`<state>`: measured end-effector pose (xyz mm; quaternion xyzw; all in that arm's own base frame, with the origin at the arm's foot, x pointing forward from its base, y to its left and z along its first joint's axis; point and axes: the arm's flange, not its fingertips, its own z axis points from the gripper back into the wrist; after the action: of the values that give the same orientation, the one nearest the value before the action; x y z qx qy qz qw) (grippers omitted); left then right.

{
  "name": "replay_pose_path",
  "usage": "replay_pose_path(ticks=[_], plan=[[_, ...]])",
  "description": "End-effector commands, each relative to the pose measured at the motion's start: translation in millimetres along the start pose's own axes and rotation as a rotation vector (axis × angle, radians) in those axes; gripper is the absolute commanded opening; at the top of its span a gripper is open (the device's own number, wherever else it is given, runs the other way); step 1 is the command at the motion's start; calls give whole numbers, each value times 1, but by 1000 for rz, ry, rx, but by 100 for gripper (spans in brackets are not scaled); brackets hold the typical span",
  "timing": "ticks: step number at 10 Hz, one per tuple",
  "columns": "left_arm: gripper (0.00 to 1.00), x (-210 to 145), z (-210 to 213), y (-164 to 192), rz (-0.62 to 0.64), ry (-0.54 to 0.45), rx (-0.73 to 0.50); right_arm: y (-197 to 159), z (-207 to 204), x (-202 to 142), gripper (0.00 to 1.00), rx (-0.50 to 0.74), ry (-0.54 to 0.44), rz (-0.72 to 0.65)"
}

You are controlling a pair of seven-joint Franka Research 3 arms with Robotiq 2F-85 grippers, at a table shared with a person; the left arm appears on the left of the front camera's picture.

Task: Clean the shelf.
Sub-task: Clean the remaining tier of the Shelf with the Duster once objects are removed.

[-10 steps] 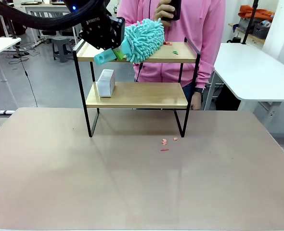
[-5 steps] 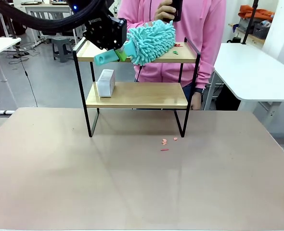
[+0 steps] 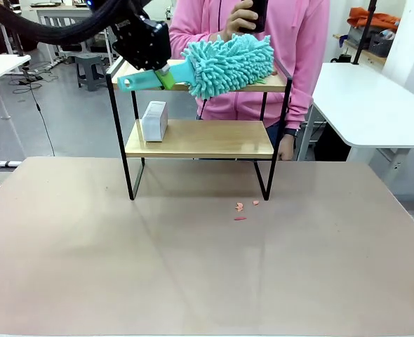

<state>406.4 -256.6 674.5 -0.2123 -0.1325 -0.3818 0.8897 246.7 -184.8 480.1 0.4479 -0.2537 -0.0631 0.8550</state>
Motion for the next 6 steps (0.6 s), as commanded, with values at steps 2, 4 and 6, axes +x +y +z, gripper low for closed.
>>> replay_pose_path(ticks=[2,4,6], plan=[[0,-25,39,4,-176,69,-115,1,-1,3,100,24,-18,22],[0,-53,64,11,-294,147,-187,1,-1,3,100,24,-18,22],[0,-79,84,21,-406,178,-246,1,-1,3,100,24,-18,22]])
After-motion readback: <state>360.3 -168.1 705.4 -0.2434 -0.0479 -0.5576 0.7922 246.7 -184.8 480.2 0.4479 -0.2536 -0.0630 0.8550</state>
